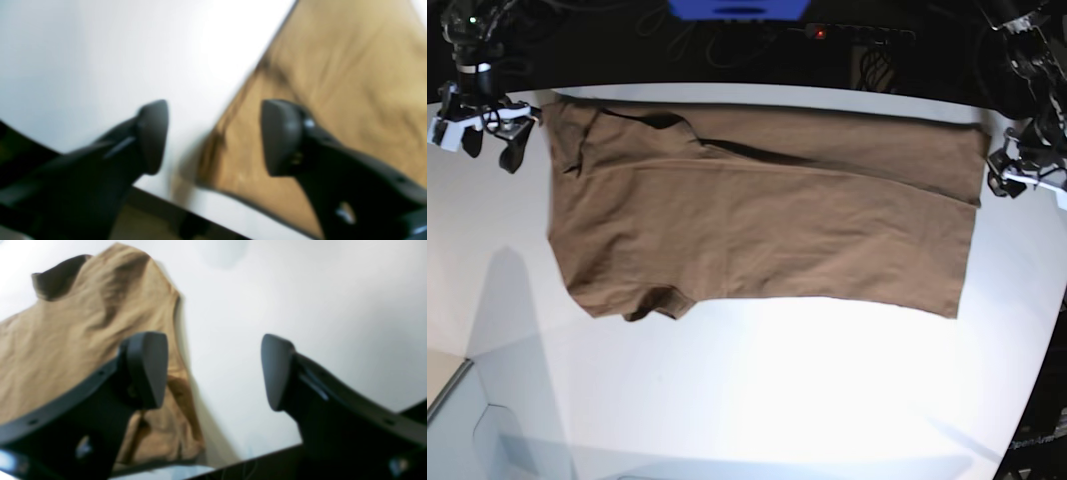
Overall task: Layout the t-shirt on the table in an organized manner, then fold the t-shirt properly
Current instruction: 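Move both grippers along the shirt sides and grasp the hem corners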
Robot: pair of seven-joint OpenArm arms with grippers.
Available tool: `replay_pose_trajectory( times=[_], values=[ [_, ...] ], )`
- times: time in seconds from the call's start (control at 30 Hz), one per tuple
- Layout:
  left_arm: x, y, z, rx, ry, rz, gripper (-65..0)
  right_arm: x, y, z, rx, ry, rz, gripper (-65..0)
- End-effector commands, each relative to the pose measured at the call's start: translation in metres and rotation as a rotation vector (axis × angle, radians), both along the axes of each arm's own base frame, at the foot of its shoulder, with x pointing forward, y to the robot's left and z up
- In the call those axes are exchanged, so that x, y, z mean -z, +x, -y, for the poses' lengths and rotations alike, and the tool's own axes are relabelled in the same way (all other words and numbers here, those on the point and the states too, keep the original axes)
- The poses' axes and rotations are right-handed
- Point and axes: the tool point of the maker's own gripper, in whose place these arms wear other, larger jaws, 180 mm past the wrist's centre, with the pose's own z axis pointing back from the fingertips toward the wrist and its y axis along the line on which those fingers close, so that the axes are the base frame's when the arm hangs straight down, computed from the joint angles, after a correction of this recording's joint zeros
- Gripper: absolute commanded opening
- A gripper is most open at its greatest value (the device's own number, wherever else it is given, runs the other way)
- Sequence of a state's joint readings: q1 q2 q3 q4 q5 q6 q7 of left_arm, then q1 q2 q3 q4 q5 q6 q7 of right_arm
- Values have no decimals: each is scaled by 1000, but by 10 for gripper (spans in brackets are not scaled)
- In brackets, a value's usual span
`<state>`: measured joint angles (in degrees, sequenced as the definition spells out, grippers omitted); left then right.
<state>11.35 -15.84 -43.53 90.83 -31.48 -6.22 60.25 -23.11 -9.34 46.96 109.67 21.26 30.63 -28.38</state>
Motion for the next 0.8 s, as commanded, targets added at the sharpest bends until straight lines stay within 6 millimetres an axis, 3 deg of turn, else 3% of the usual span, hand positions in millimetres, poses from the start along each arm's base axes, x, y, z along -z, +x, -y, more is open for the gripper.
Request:
replay_pose_trajectory(
  times=[0.0, 0.13, 0.23, 0.4, 0.6, 0.77],
  values=[
    [-12, 9, -5, -1, 18, 29, -147, -19, 16, 0, -22, -24, 75, -188],
    [-18, 18, -9, 7, 28, 46, -31, -30, 44, -17, -122, -33, 119, -188],
    [-26, 27, -9, 6, 54, 107, -10, -35, 74, -41, -235, -46, 142, -188],
    [-40, 64, 8, 98, 137, 238, 0, -27, 122, -76, -418, -141, 104, -185],
    [-46, 99, 26, 208, 190, 308, 0, -7, 175, -70, -458, -211, 33, -183],
    [-43, 118, 16, 215, 242, 279, 0, 11, 211, -52, -451, -197, -31, -183]
  ],
)
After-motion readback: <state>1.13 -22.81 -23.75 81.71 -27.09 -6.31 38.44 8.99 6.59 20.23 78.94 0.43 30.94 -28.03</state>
